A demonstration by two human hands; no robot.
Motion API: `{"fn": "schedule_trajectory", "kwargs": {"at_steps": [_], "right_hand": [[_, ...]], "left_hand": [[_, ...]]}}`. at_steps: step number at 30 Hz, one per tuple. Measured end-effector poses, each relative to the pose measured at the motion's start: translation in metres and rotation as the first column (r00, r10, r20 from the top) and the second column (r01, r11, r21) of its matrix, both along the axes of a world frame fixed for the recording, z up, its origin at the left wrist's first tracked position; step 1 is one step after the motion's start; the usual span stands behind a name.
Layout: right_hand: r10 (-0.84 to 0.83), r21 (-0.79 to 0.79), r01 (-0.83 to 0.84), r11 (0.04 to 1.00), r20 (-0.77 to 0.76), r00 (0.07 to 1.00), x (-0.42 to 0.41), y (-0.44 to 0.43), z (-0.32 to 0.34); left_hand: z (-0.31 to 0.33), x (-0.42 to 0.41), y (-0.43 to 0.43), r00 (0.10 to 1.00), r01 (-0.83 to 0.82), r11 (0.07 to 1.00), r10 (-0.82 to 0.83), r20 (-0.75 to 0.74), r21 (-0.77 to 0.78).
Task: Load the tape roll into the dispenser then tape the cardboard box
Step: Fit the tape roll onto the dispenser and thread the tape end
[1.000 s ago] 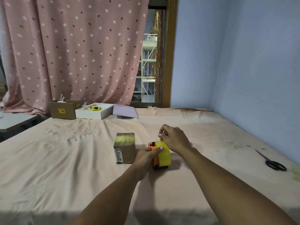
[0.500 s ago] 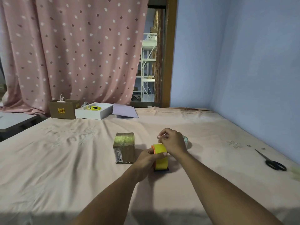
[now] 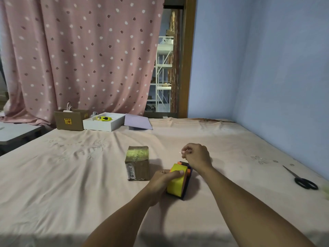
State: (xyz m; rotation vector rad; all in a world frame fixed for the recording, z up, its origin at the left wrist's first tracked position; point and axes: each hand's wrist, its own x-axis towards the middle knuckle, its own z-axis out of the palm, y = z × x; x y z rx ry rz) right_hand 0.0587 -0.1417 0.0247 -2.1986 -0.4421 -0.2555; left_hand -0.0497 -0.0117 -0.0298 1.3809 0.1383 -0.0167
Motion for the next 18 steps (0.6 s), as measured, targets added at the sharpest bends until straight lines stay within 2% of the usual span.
{"fn": "schedule_trajectory", "kwargs": {"at_steps": [2, 4, 6, 8, 10, 13, 18], "right_hand": [[0.012, 0.045, -0.005, 0.999, -0.156, 0.988, 0.005, -0.003, 0.001], [0.095, 0.132, -0.054, 0.990, -0.328, 0.940, 0.006, -0.006, 0.009], [0.164, 0.209, -0.083, 0.974, -0.410, 0.897, 0.008, -0.010, 0.017], [0.228, 0.238, -0.129, 0.963, -0.455, 0.860, 0.008, -0.015, 0.025], [0.256, 0.197, -0.181, 0.963, -0.481, 0.839, 0.010, -0.017, 0.030], [0.256, 0.136, -0.217, 0.967, -0.464, 0.848, 0.014, -0.018, 0.035], [0.318, 0.153, -0.279, 0.948, -0.472, 0.822, 0.019, -0.017, 0.039]], "left_hand": [[0.001, -0.002, 0.001, 1.000, 0.007, 1.000, -0.007, -0.008, 0.018], [0.002, -0.001, 0.001, 1.000, 0.008, 1.000, -0.008, -0.009, 0.028], [0.004, -0.001, 0.001, 1.000, 0.010, 0.999, -0.009, -0.019, 0.039], [0.003, 0.001, 0.000, 1.000, 0.011, 0.999, -0.010, -0.023, 0.050], [0.001, 0.001, 0.001, 1.000, -0.003, 0.999, 0.004, -0.022, 0.044], [0.001, 0.000, 0.001, 1.000, 0.012, 0.999, -0.011, -0.023, 0.040], [0.000, -0.001, 0.001, 1.000, 0.020, 0.999, -0.019, -0.020, 0.036]]}}
